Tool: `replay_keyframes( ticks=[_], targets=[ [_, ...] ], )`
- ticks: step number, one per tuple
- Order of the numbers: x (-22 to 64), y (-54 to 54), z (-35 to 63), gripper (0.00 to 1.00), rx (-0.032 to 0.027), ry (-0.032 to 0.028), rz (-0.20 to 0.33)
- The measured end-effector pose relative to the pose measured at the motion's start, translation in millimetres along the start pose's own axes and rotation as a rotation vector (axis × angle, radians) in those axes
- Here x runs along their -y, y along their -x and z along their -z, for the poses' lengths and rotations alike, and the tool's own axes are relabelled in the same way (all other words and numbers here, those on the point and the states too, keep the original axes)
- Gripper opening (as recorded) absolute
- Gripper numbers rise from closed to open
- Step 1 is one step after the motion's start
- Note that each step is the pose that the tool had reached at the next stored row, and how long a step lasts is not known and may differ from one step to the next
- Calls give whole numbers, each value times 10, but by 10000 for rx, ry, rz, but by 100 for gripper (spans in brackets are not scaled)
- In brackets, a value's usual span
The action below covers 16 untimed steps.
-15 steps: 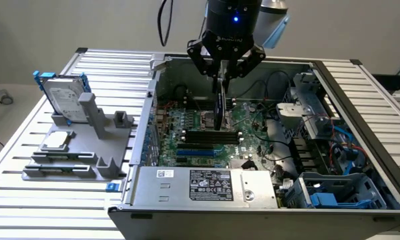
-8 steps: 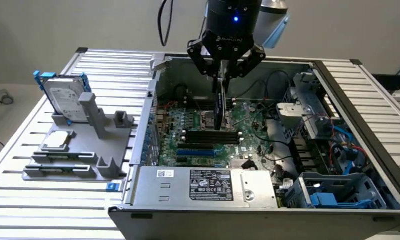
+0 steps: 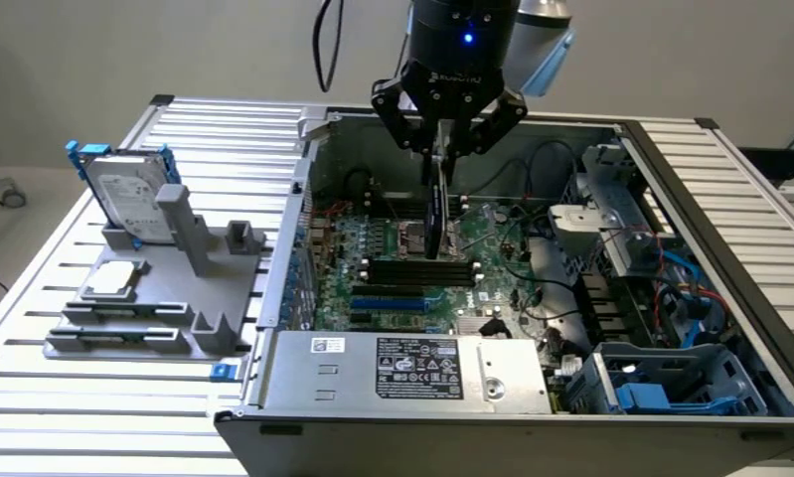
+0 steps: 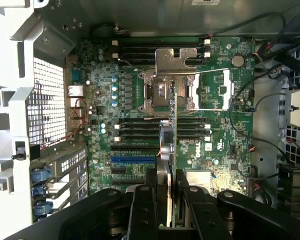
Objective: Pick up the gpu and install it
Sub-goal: 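Insert the gpu into the slot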
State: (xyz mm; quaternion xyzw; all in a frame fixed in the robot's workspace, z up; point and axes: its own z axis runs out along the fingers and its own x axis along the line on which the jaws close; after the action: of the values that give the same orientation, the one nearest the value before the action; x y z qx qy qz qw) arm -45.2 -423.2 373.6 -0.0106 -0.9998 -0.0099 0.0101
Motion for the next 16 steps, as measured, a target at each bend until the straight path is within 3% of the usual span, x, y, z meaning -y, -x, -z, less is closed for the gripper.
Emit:
replay_keyframes(
  ticks=[2,16],
  targets=[
    [0,0,0,27,-1,-2,51],
    [0,0,0,27,-50,-53,2574]
  ],
)
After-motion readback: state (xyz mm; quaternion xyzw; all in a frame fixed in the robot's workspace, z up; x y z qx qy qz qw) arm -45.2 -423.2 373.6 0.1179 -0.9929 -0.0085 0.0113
